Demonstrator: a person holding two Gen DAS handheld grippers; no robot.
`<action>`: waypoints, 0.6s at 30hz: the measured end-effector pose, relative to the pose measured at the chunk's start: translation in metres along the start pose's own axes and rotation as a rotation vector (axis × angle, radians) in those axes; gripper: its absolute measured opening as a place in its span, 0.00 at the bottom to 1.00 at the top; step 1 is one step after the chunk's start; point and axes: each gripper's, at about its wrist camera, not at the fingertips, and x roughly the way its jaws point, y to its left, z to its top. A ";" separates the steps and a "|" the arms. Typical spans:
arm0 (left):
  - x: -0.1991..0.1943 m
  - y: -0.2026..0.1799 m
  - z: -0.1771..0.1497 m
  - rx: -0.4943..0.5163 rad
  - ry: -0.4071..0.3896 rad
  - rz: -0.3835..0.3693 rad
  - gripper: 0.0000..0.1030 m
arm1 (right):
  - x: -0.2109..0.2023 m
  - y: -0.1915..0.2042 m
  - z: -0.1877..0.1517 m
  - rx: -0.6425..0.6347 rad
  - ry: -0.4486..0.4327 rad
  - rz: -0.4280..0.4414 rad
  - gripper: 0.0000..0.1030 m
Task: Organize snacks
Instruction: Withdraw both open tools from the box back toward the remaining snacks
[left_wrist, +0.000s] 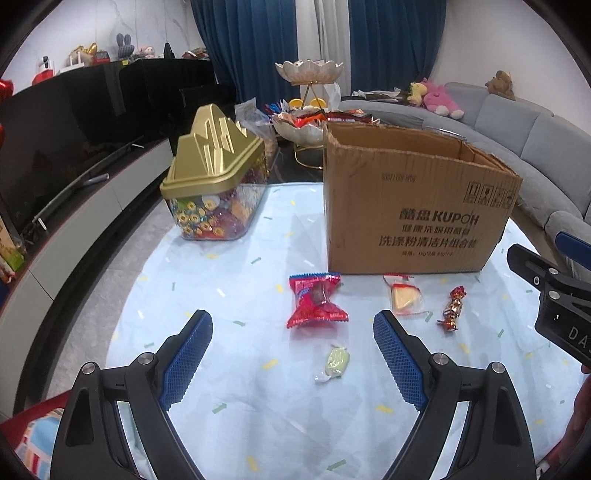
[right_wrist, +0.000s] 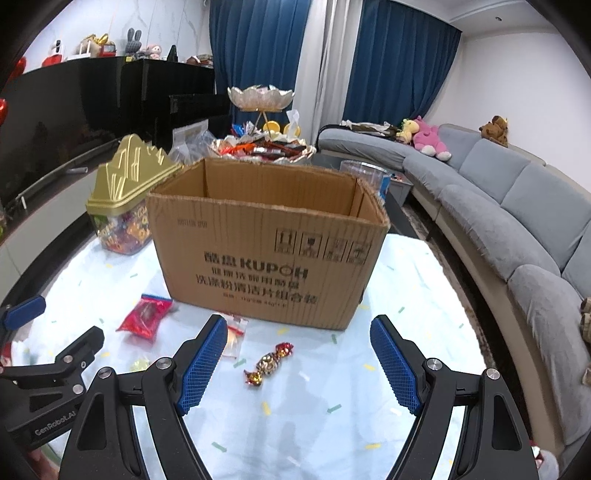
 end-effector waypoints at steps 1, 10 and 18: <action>0.003 0.000 -0.003 -0.003 0.000 -0.004 0.87 | 0.002 0.001 -0.002 -0.002 0.004 0.001 0.78; 0.025 -0.003 -0.019 0.008 0.042 -0.005 0.87 | 0.019 0.009 -0.019 -0.025 0.014 0.013 0.78; 0.041 -0.010 -0.027 0.045 0.059 -0.003 0.86 | 0.033 0.012 -0.028 -0.051 0.008 0.017 0.78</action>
